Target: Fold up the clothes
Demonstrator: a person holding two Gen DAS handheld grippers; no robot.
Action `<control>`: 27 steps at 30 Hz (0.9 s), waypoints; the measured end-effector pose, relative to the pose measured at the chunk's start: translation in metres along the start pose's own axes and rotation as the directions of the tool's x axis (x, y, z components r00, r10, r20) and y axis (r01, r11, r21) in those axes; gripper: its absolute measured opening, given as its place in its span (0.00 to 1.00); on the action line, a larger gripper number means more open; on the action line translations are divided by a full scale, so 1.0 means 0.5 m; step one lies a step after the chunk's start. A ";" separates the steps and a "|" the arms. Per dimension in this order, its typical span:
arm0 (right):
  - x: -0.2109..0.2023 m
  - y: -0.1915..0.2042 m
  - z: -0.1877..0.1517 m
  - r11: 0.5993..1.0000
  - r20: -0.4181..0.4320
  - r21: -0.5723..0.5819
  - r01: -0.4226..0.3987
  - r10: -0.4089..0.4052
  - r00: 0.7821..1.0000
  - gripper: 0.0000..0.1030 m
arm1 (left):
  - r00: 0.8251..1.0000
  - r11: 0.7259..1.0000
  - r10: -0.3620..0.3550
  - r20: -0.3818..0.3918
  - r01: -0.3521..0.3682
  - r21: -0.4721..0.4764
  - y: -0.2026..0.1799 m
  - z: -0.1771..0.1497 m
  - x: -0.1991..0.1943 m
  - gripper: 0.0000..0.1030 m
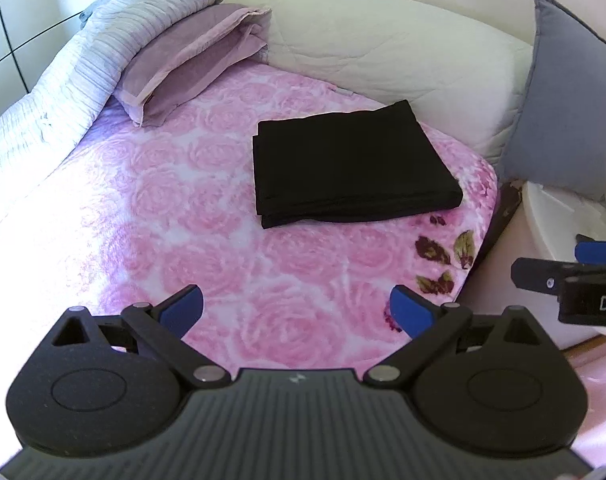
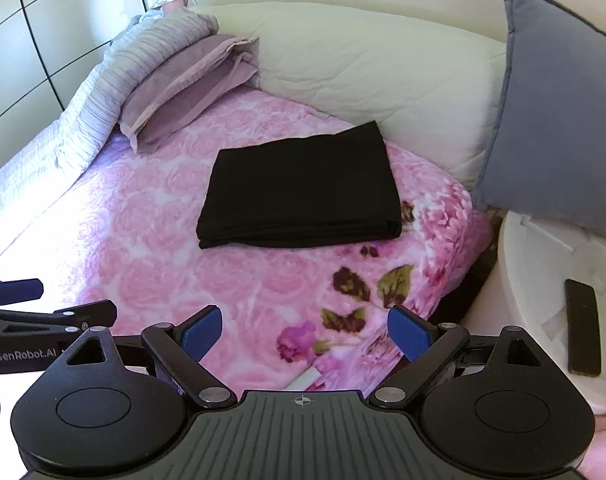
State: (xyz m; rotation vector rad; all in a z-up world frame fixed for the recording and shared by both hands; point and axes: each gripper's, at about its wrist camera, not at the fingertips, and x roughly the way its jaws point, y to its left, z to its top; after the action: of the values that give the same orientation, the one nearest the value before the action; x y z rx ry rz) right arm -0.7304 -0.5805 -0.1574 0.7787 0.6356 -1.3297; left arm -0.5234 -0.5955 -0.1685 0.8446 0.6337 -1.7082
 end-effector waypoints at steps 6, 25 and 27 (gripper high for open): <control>0.018 -0.020 0.016 0.999 -0.016 -0.043 -0.011 0.010 1.000 0.90 | 1.000 0.999 0.012 -0.013 -0.013 -0.052 -0.017 0.006 0.013 0.96; 0.056 -0.041 0.034 0.995 -0.052 -0.096 -0.018 0.013 0.999 0.90 | 0.997 0.994 0.020 -0.079 -0.028 -0.103 -0.048 0.004 0.058 0.96; 0.061 -0.045 0.033 0.995 -0.058 -0.097 -0.015 0.009 0.998 0.90 | 0.996 0.995 0.016 -0.084 -0.025 -0.101 -0.054 0.003 0.062 0.96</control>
State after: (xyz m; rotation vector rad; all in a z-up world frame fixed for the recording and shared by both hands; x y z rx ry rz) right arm -0.7490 -0.6133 -0.1745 0.7423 0.7350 -1.2592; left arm -0.5548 -0.6069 -0.1921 0.8499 0.7596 -1.6149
